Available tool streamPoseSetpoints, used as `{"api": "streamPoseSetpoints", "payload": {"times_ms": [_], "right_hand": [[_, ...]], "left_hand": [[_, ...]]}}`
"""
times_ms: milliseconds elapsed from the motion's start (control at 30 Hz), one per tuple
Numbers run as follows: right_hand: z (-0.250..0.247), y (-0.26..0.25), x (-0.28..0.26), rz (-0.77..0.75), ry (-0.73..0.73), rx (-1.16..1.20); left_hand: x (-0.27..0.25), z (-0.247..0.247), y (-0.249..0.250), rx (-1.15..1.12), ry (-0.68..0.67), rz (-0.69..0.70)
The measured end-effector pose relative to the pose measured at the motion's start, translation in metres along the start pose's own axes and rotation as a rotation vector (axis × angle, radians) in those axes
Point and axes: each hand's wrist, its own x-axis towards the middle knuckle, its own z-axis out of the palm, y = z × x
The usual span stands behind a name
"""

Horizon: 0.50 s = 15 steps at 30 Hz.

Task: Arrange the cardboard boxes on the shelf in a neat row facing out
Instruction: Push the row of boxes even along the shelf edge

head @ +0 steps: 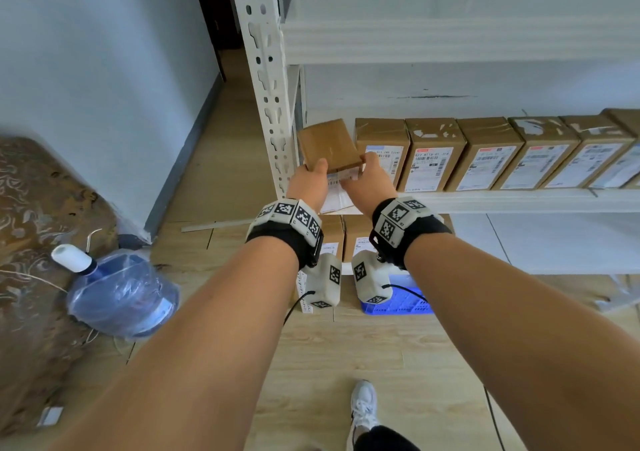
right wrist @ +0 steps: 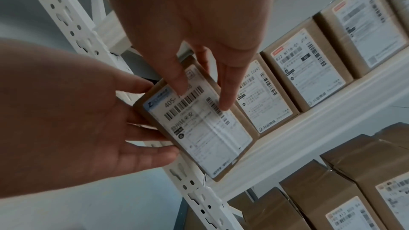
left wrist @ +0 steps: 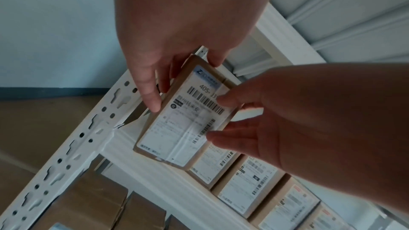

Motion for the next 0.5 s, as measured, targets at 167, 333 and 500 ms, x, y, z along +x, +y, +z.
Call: {"api": "streamPoseSetpoints", "payload": {"times_ms": [167,333,500], "right_hand": [[0.004,0.005,0.035,0.042,-0.09,-0.091],[0.008,0.008,0.062,0.013,-0.157,-0.117],[0.0,0.006,0.078,-0.077,-0.072,-0.131]], "left_hand": [[0.052,0.021,-0.007,0.06,0.074,-0.108],[0.074,0.032,0.005,0.019,0.154,-0.146],[0.09,0.04,0.016,0.114,0.267,-0.143]]}}
